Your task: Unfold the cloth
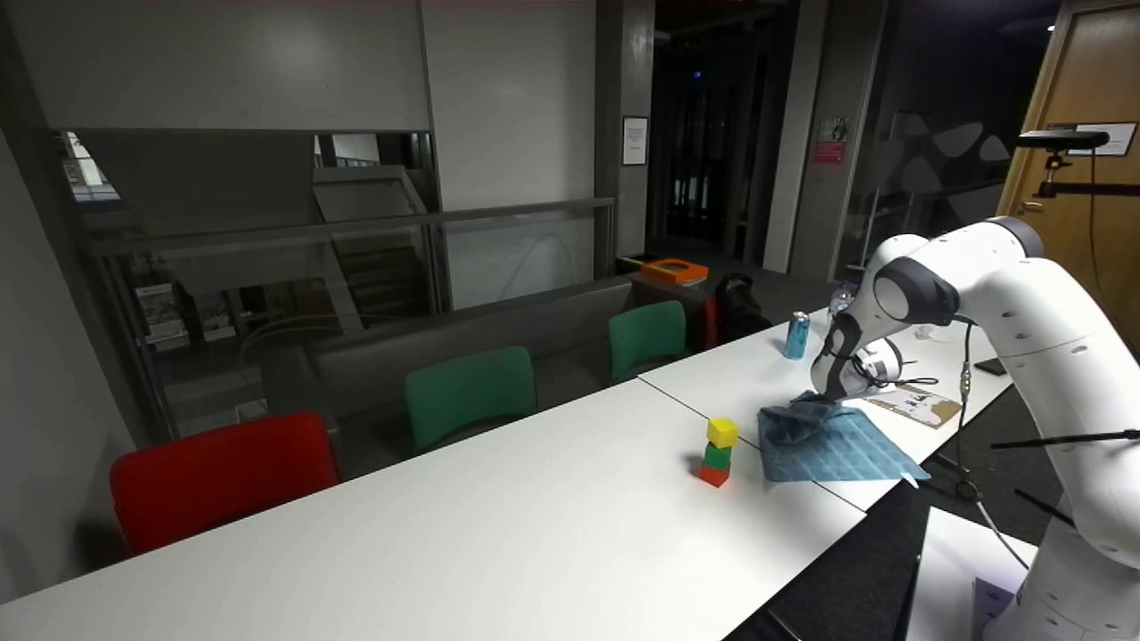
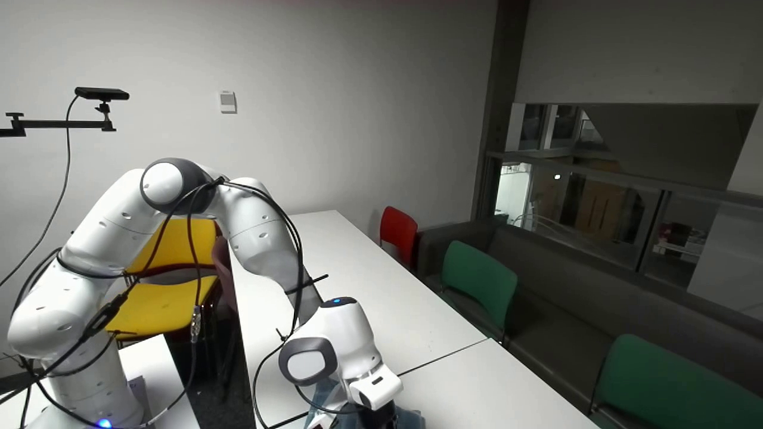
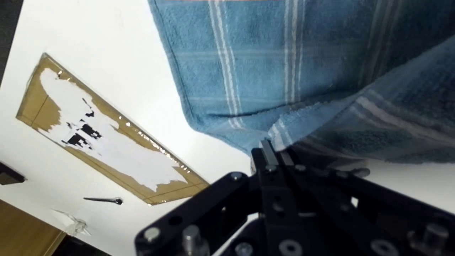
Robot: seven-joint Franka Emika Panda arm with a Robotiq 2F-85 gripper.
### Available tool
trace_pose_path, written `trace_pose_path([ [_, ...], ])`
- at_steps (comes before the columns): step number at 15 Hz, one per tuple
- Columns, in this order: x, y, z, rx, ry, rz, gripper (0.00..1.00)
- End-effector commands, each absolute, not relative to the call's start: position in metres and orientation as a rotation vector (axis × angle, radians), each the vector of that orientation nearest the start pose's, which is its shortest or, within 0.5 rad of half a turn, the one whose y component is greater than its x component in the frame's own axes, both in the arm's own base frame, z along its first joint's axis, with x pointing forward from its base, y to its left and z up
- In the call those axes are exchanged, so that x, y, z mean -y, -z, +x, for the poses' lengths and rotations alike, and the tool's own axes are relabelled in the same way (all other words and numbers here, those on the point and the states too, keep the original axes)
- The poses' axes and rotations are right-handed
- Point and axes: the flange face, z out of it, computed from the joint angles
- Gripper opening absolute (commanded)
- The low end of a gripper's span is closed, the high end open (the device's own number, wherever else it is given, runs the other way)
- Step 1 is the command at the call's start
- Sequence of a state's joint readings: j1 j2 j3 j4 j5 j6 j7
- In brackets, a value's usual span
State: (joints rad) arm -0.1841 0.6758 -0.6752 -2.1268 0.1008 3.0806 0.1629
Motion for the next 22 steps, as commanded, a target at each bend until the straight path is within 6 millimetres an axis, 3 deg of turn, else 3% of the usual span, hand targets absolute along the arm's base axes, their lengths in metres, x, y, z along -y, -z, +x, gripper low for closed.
trace_pose_path([
  [1,0.451,-0.234,0.395,-1.642,0.586,-3.16,0.0],
  [7,0.433,-0.271,0.414,-1.619,0.654,-3.098,0.0],
  [14,0.411,-0.3,0.44,-1.637,0.656,-2.954,0.0],
  [17,0.41,-0.309,0.447,-1.656,0.699,-2.9,0.0],
  [22,0.426,-0.315,0.457,-1.639,0.76,-2.877,0.0],
])
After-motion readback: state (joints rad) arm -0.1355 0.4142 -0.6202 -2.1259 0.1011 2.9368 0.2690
